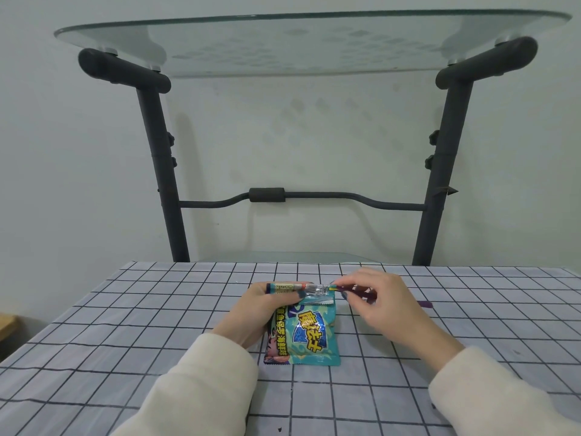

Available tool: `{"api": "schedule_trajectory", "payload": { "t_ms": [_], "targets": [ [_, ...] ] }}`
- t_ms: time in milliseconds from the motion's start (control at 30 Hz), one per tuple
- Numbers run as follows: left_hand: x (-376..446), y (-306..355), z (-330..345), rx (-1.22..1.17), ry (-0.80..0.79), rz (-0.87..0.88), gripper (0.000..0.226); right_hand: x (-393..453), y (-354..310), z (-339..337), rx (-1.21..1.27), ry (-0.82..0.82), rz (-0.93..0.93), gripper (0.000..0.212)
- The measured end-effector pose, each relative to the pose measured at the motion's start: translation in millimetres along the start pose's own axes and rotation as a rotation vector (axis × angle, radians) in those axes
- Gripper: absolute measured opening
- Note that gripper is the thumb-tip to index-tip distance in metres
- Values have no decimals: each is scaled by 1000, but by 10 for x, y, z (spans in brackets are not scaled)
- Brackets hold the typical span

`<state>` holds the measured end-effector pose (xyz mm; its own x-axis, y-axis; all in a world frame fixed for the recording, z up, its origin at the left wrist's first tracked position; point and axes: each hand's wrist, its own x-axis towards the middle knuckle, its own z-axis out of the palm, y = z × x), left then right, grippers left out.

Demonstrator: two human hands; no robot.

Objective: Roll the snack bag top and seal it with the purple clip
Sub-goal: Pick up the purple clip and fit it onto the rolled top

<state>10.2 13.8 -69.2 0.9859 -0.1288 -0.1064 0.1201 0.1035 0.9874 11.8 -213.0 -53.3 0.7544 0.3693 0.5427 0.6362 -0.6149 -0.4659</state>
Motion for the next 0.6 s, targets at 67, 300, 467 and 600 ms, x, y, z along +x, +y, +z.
{"api": "schedule_trajectory", "payload": {
  "t_ms": [67,300,467,600],
  "targets": [
    [8,-9,-1,-4,0,5,18,6,12,-1,35,-14,31,25],
    [22,-17,-14,23,2,45,20,14,22,-20,83,-47,106,24],
    [35,-26,-15,31,-3,43,20,14,25,-30,79,-87,137,24],
    [43,-38,-21,44,-5,40,23,14,32,-42,92,-132,156,26]
  ]
}}
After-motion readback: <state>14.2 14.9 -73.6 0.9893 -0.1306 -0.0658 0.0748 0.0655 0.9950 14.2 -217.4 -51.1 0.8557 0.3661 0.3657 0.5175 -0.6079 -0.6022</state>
